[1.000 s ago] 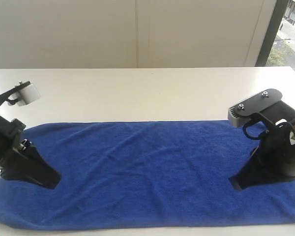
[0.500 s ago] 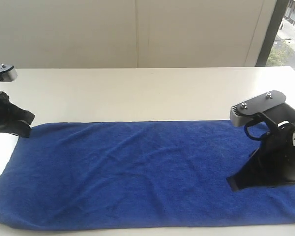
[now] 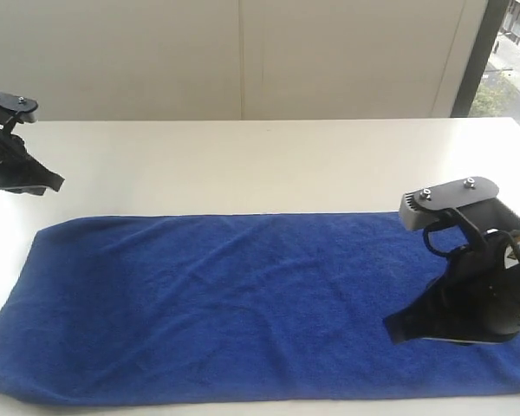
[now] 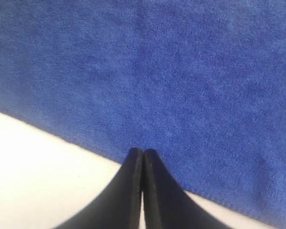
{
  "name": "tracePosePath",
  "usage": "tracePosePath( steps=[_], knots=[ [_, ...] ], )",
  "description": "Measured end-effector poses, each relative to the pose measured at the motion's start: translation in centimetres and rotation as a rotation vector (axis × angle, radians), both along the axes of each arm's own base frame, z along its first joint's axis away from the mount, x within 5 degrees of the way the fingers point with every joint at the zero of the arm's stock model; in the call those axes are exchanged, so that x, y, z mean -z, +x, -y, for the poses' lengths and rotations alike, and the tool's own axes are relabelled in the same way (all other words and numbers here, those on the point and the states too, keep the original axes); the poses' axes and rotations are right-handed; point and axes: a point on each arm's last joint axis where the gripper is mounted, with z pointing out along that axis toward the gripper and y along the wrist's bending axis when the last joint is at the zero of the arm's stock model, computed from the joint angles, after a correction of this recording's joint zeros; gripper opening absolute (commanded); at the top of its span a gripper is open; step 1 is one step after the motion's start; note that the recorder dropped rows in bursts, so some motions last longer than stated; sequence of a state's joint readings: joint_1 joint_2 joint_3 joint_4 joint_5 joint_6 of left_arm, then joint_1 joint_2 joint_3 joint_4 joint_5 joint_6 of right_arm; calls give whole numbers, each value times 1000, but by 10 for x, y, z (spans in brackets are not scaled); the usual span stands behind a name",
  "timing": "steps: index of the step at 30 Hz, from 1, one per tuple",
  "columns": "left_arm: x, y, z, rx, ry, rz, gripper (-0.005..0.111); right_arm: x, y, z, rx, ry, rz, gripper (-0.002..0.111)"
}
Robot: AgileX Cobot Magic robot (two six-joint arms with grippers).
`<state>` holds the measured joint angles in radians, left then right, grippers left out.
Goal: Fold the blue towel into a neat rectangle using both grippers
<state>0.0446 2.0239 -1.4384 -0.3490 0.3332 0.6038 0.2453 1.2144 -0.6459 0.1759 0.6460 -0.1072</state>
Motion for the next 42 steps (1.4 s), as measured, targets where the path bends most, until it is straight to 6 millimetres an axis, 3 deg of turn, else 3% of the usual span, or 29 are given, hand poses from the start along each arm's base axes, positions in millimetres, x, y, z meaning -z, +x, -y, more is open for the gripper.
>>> tracePosePath(
  steps=[10, 17, 21, 25, 29, 37, 42],
  knots=[
    [29, -7, 4, 60, -23, -163, 0, -3, 2, -1, -42, -5, 22, 0],
    [33, -16, 8, 150, -37, -262, 0, -3, 2, -2, -41, -2, 24, 0],
    [26, -21, 19, 225, -151, -276, 0, -3, 2, -2, -41, -2, 28, 0],
    [1, -26, 35, 316, -313, -229, 0, -3, 2, -2, -41, -2, 28, 0],
    [-6, -38, 43, 431, -413, -299, 0, -3, 2, -2, -41, -2, 28, 0],
    [-11, -39, 43, 453, -402, -282, 0, -3, 2, -2, -41, -2, 28, 0],
    [-6, -48, 36, 612, -262, -321, 6, -3, 2, -2, -41, -2, 26, 0]
  ],
)
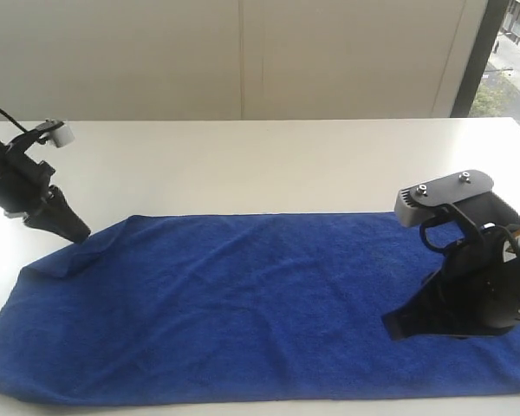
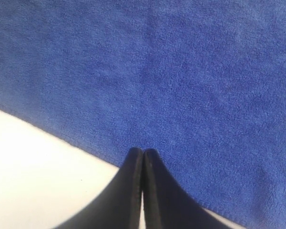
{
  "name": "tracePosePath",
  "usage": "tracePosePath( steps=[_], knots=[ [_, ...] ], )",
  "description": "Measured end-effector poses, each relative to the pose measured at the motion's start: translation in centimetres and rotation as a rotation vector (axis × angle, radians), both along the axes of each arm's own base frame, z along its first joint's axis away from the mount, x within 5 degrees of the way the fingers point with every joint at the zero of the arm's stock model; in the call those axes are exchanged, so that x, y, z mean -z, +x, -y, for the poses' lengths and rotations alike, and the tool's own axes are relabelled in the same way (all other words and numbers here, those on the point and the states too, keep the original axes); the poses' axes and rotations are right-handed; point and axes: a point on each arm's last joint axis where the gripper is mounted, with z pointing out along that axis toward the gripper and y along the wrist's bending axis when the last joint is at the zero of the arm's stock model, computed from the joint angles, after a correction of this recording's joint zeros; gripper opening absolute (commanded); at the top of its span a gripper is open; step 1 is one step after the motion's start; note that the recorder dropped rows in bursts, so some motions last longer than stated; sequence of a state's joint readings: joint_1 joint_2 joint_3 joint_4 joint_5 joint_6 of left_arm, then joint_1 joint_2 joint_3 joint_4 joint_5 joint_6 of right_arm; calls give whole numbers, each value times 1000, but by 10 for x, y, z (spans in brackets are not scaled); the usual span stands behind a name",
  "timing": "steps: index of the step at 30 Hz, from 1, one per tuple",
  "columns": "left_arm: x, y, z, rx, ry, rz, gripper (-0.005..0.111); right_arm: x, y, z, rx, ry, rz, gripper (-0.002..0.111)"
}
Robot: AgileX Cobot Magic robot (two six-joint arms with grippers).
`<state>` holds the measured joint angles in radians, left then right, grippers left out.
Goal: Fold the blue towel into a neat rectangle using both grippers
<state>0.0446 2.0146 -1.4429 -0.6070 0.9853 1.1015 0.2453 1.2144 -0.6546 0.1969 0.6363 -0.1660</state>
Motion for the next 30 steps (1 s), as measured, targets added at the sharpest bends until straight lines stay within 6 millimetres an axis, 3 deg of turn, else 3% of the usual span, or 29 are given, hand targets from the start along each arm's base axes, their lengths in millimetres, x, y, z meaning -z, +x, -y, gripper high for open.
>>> tracePosePath(
  steps=[6, 8, 16, 22, 30],
  knots=[
    [3, -2, -4, 47, 49, 5, 44, 0, -1, 0, -2, -2, -11, 0],
    [3, -1, -4, 43, 49, 15, 49, 0, -1, 0, -2, -2, -11, 0],
    [10, -1, -5, 28, 63, 41, 49, 0, -1, 0, -2, -2, -11, 0],
    [28, 0, -3, 31, 42, 7, 49, 0, -1, 0, -2, -2, -11, 0],
    [36, 1, -2, 40, 28, 4, 40, 12, 4, -1, -2, -15, -64, 0]
  ],
)
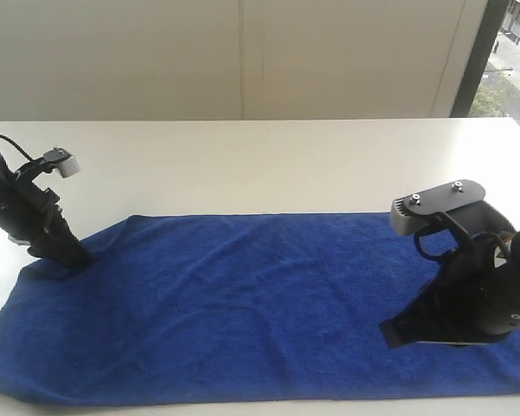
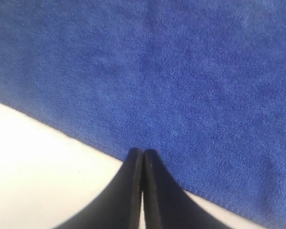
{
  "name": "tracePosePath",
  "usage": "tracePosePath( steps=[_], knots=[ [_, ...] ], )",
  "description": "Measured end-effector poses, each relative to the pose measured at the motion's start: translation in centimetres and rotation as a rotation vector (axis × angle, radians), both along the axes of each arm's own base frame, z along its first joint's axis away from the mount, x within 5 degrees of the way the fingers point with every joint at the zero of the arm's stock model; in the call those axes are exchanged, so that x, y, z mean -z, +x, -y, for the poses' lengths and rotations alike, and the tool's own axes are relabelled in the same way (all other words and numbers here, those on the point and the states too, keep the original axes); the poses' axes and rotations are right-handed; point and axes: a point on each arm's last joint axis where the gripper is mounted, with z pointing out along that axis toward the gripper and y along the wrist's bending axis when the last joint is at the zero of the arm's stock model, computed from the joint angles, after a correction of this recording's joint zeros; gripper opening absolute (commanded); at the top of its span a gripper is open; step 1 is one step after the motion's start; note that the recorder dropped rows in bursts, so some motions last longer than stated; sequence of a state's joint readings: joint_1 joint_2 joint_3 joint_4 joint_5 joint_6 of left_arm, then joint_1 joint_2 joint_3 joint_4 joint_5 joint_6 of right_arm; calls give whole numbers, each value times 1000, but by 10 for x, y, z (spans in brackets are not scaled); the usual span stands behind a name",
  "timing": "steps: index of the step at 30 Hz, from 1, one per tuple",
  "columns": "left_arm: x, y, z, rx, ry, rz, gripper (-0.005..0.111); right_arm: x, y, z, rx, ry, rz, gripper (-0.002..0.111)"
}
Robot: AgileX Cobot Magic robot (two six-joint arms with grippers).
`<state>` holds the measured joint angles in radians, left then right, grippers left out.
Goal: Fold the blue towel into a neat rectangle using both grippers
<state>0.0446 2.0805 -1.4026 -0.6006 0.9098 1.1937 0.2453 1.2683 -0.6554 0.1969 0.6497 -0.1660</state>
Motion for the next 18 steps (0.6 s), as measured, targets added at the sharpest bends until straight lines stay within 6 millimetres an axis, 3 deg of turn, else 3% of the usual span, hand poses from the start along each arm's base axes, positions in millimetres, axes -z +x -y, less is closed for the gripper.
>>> tracePosePath(
  steps=[9, 18],
  knots=[
    [-1, 4, 1, -31, -11, 38, 33, 29, 28, -7, -7, -34, -145, 0],
    [-1, 5, 1, -30, -10, 41, 7, 61, 36, -9, -15, -66, -269, 0]
  ],
)
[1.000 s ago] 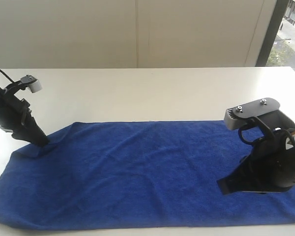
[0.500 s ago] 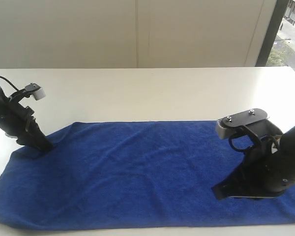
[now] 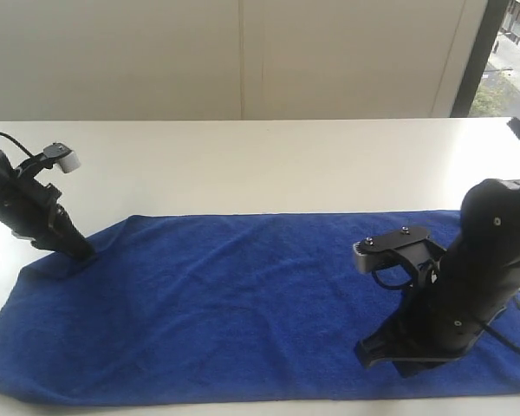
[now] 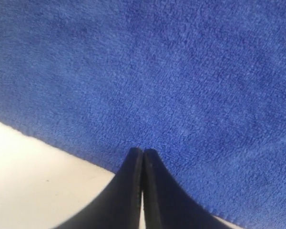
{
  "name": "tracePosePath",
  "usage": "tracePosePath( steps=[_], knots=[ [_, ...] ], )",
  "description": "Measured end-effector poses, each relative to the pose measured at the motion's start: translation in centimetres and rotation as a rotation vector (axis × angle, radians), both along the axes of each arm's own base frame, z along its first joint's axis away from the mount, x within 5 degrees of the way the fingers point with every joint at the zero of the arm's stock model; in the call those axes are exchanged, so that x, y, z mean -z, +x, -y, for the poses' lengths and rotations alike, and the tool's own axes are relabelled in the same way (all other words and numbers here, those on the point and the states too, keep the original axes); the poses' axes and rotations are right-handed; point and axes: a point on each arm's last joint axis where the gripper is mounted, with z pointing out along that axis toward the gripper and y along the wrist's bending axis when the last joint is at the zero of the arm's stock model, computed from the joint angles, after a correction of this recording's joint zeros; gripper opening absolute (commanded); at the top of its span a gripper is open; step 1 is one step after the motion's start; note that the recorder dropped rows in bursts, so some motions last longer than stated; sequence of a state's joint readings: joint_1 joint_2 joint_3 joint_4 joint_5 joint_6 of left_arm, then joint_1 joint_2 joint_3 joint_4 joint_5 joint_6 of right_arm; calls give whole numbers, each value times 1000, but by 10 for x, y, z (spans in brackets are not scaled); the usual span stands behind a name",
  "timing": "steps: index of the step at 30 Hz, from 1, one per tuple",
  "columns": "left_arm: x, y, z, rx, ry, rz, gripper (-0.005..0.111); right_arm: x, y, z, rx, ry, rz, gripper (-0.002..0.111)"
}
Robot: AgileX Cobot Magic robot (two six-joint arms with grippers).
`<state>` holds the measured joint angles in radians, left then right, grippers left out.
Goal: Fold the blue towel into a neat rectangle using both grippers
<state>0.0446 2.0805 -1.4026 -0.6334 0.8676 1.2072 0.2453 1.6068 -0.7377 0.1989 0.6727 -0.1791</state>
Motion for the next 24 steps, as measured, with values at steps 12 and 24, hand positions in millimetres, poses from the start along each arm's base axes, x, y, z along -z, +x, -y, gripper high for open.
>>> tracePosePath(
  steps=[12, 24],
  knots=[
    [-14, 3, -2, -32, 22, 78, 0, 12, 3, 1, -57, -38, -11, 0],
    [-18, 33, -20, -217, 200, 379, 0, 17, 5, 0, -79, -45, -29, 0]
  ],
)
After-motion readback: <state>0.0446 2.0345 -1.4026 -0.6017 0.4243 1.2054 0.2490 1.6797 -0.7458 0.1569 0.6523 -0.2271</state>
